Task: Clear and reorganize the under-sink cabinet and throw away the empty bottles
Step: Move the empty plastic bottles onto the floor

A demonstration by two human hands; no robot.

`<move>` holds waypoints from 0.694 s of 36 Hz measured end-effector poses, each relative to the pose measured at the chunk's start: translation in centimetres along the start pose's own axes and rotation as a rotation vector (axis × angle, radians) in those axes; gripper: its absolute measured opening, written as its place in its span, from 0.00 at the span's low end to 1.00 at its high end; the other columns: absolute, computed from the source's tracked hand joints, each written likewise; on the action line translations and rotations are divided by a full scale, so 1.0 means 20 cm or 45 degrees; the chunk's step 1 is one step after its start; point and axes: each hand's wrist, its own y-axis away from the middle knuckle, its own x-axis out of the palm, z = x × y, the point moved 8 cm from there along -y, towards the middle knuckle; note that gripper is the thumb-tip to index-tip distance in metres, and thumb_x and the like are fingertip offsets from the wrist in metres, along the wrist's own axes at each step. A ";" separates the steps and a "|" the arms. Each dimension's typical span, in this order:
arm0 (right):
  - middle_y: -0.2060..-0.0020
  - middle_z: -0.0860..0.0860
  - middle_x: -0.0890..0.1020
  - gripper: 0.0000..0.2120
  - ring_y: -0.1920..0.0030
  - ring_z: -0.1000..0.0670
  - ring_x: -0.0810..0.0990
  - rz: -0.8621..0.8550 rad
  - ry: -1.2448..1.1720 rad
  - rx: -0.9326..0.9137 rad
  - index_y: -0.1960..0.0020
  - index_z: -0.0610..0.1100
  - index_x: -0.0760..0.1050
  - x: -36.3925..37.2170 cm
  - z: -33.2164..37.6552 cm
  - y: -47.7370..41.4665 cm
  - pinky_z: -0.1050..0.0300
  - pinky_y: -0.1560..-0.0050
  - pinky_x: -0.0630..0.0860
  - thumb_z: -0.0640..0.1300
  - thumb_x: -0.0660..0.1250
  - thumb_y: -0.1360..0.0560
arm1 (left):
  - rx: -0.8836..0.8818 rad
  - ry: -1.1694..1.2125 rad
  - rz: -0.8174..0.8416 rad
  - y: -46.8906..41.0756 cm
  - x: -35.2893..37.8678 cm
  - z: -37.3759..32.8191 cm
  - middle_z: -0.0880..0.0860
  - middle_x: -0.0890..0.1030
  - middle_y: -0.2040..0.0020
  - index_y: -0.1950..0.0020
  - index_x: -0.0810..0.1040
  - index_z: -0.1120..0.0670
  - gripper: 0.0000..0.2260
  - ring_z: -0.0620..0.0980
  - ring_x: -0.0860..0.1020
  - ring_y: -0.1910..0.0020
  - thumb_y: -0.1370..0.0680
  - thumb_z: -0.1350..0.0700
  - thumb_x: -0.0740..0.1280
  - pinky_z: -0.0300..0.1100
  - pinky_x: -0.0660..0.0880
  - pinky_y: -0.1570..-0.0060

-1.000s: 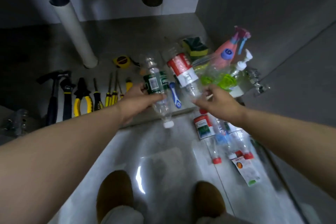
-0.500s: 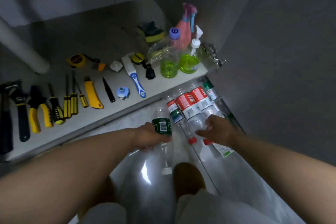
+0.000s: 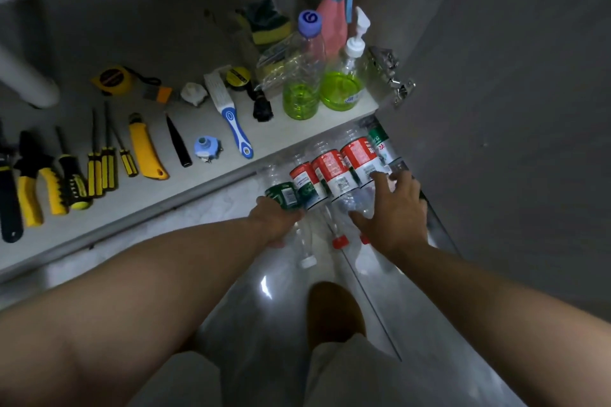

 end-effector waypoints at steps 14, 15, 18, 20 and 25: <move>0.19 0.47 0.47 0.44 0.20 0.38 0.49 0.114 -0.145 -0.029 0.22 0.57 0.52 0.06 -0.03 0.02 0.32 0.27 0.62 0.61 0.73 0.29 | 0.222 0.249 0.213 0.05 0.14 -0.10 0.56 0.78 0.39 0.22 0.57 0.45 0.38 0.57 0.79 0.39 0.26 0.66 0.70 0.59 0.79 0.40; 0.19 0.46 0.48 0.44 0.20 0.39 0.50 0.095 -0.135 -0.031 0.22 0.57 0.52 0.06 -0.03 0.02 0.31 0.27 0.62 0.62 0.73 0.29 | 0.206 0.258 0.219 0.05 0.15 -0.11 0.55 0.78 0.39 0.22 0.57 0.44 0.38 0.56 0.78 0.39 0.26 0.65 0.71 0.58 0.80 0.40; 0.19 0.46 0.49 0.42 0.20 0.39 0.50 0.044 -0.113 -0.042 0.22 0.59 0.53 0.06 -0.06 0.00 0.33 0.27 0.59 0.65 0.71 0.29 | 0.154 0.265 0.214 0.04 0.17 -0.11 0.55 0.77 0.38 0.22 0.56 0.43 0.38 0.55 0.77 0.39 0.24 0.63 0.70 0.53 0.81 0.42; 0.20 0.46 0.51 0.41 0.20 0.39 0.52 0.024 -0.110 -0.063 0.23 0.59 0.54 0.06 -0.06 -0.01 0.35 0.26 0.59 0.66 0.70 0.29 | 0.113 0.255 0.211 0.04 0.16 -0.10 0.55 0.76 0.37 0.22 0.55 0.42 0.37 0.55 0.77 0.38 0.23 0.61 0.70 0.50 0.81 0.47; 0.20 0.45 0.52 0.42 0.21 0.40 0.53 0.023 -0.132 -0.114 0.23 0.59 0.54 0.06 -0.06 -0.01 0.36 0.26 0.57 0.67 0.70 0.30 | 0.114 0.157 0.140 0.04 0.14 -0.11 0.60 0.77 0.40 0.22 0.57 0.47 0.33 0.58 0.79 0.42 0.23 0.61 0.68 0.49 0.81 0.52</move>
